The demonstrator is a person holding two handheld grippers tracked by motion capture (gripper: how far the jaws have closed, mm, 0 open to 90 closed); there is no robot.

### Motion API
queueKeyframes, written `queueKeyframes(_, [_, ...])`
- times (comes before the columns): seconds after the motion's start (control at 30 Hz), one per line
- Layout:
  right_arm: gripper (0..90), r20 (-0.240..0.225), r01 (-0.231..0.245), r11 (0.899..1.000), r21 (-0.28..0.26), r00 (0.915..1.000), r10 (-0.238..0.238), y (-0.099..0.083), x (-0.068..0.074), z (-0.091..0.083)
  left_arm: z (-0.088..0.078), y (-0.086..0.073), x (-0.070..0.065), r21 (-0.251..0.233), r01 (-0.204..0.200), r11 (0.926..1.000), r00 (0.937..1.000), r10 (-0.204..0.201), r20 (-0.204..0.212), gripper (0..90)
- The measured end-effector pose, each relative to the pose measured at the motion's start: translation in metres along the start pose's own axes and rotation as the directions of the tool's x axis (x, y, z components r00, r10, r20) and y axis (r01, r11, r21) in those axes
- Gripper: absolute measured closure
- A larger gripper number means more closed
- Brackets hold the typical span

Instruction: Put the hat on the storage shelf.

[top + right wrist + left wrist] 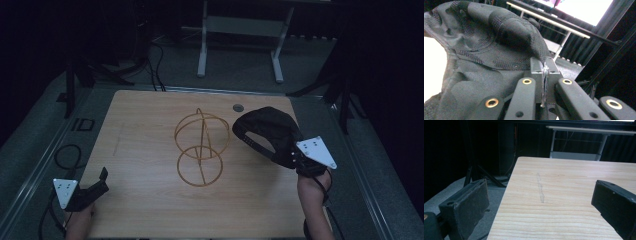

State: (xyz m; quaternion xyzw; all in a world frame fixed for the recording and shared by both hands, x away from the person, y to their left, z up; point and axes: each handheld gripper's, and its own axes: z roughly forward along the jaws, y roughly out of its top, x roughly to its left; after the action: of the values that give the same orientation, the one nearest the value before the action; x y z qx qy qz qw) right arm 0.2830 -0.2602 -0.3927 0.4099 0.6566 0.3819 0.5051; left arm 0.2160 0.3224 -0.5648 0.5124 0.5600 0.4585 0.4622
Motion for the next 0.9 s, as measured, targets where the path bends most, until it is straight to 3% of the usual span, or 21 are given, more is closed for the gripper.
queueKeyframes(0.43, [88.3,0.015,-0.052,0.993,-0.11,0.9984,0.054,0.048,-0.02,-0.017,0.0,0.0,0.0,0.001,-0.001,1.0,1.0,0.001,0.0,1.8])
queueKeyframes(0.63, [88.3,0.011,-0.045,0.986,-0.159,0.9988,0.047,0.07,-0.016,-0.022,0.0,0.0,0.0,0.004,-0.005,1.0,1.0,0.005,0.002,1.8])
queueKeyframes(0.9, [88.3,-0.017,-0.026,0.98,-0.197,0.9996,0.023,0.093,0.001,-0.022,0.0,0.0,0.0,0.002,-0.003,1.0,1.0,0.003,0.008,1.8])
